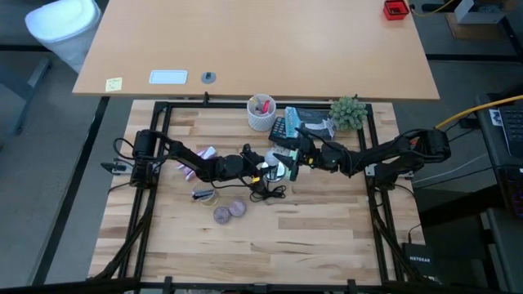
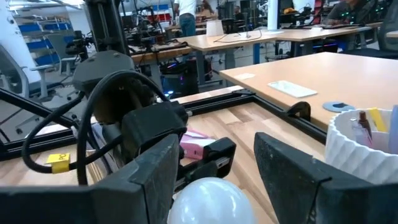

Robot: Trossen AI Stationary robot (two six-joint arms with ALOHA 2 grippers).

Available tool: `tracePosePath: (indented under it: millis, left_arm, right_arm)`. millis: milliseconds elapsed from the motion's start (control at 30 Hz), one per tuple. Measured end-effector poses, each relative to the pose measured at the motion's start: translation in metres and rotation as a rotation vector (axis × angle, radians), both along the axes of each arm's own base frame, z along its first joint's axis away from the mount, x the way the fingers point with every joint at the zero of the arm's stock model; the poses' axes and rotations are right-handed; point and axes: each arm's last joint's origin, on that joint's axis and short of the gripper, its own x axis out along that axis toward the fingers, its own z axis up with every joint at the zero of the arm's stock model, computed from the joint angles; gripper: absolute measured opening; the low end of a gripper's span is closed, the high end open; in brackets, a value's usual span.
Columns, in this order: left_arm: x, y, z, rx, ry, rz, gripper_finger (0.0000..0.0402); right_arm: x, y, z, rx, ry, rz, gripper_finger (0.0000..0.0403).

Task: Screw lightbulb
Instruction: Insert the white lightbulb into the silver lamp

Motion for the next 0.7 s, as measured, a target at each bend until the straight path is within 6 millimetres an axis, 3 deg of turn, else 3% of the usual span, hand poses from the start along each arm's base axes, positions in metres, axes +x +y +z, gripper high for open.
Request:
tracePosePath:
  millis: [700]
  left_arm:
    - [0.005,-0.0008,0.0007,-0.002,0.031,-0.002,0.0141]
  right_arm:
    - [-0.0001,-0.0003,-0.0002,0.0,0.001,-0.011,0.0216]
